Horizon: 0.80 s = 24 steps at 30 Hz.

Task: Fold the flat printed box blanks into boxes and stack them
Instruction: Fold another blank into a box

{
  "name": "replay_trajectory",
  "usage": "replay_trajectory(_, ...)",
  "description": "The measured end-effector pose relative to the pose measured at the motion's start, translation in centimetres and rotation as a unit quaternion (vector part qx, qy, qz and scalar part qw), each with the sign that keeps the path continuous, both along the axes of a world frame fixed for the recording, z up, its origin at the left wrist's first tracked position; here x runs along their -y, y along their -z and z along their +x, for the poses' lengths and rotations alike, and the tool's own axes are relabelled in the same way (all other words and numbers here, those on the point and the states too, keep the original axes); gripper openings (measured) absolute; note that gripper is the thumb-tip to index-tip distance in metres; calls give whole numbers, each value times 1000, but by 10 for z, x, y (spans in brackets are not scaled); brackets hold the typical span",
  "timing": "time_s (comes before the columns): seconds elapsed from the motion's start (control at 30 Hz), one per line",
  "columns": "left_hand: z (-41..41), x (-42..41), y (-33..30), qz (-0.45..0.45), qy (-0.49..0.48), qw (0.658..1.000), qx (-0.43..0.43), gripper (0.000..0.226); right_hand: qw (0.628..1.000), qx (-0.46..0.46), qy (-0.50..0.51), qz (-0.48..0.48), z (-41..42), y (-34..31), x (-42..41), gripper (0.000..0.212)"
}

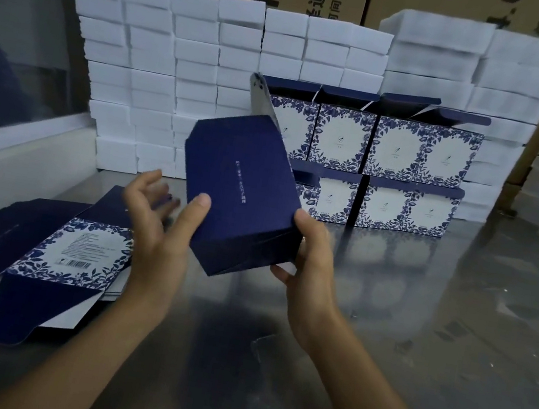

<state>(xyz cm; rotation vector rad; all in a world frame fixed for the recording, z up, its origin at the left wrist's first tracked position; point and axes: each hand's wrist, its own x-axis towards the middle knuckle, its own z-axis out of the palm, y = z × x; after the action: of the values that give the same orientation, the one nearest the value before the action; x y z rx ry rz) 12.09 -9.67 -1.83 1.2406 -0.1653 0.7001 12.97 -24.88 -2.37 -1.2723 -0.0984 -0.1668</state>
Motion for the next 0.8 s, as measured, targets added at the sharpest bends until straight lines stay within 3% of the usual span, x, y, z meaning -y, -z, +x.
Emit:
replay_trajectory(0.1,8,-10,2,-98,171,968,-153,60,1000,30,-4,-2,1,3,0,51)
replay_trajectory(0.17,10,-19,3,-109,230,949,-189,59,999,34,-17,0,4,4,4,45)
replay_trajectory(0.33,12,-21,5,-12,182,969,-166,88,999,-17,-33,16,9,7,9,11)
replay_trajectory(0.47,13,-20,13,115,79,985,-97,105,999,-25,8,-34,7,5,8,14)
replay_trajectory(0.63,14,-18,20,248,-7,968,-27,114,999,6,-6,-50,2,6,8,21)
replay_trajectory(0.73,15,-19,22,302,-46,952,8,121,998,-12,-24,-55,-1,5,5,40)
replay_trajectory(0.8,15,-19,23,324,-72,943,18,124,996,-33,-34,-71,-3,4,4,67)
